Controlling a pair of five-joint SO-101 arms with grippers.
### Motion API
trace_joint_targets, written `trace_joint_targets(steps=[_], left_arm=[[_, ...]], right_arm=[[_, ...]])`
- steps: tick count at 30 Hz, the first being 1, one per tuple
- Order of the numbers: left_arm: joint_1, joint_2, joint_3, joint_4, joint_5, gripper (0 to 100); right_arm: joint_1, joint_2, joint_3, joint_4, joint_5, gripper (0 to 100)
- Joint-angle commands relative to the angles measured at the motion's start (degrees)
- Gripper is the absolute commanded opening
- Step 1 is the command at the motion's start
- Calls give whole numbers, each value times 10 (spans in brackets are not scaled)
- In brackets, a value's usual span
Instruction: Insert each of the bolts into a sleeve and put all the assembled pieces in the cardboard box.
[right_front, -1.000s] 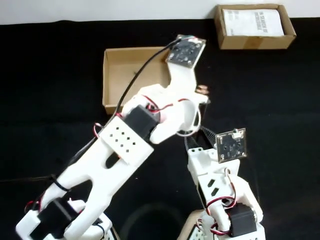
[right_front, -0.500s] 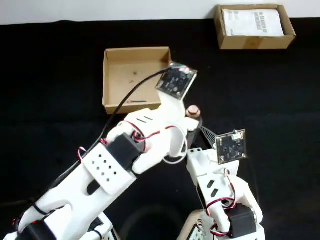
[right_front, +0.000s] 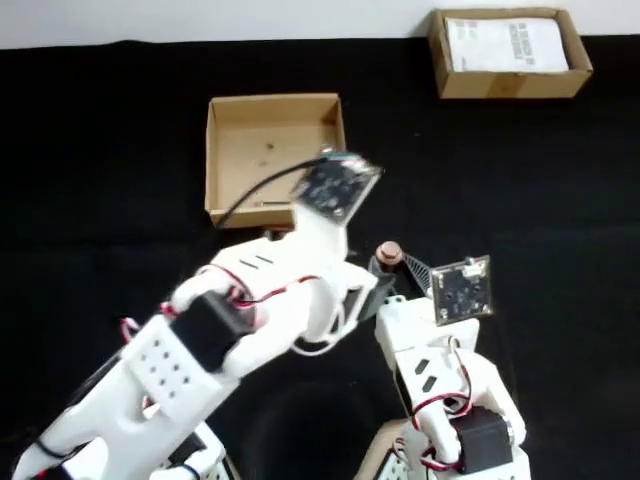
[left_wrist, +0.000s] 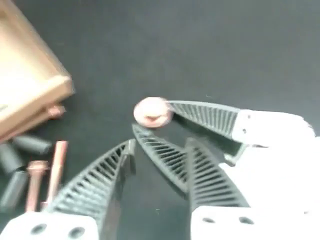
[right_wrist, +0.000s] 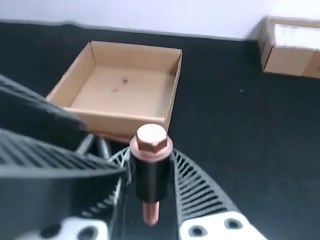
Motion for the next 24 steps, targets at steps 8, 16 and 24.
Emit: trace_joint_targets(steps=[8, 16, 24], left_arm=[[-35, -173, -7, 108, -47, 135], [-236, -308, -2, 108, -111, 19], [-429, -407, 15, 108, -109, 19]], right_arm=[[1, 7, -15, -15, -5, 7], [38, 259, -230, -42, -53, 7], [34, 607, -506, -44, -18, 7]])
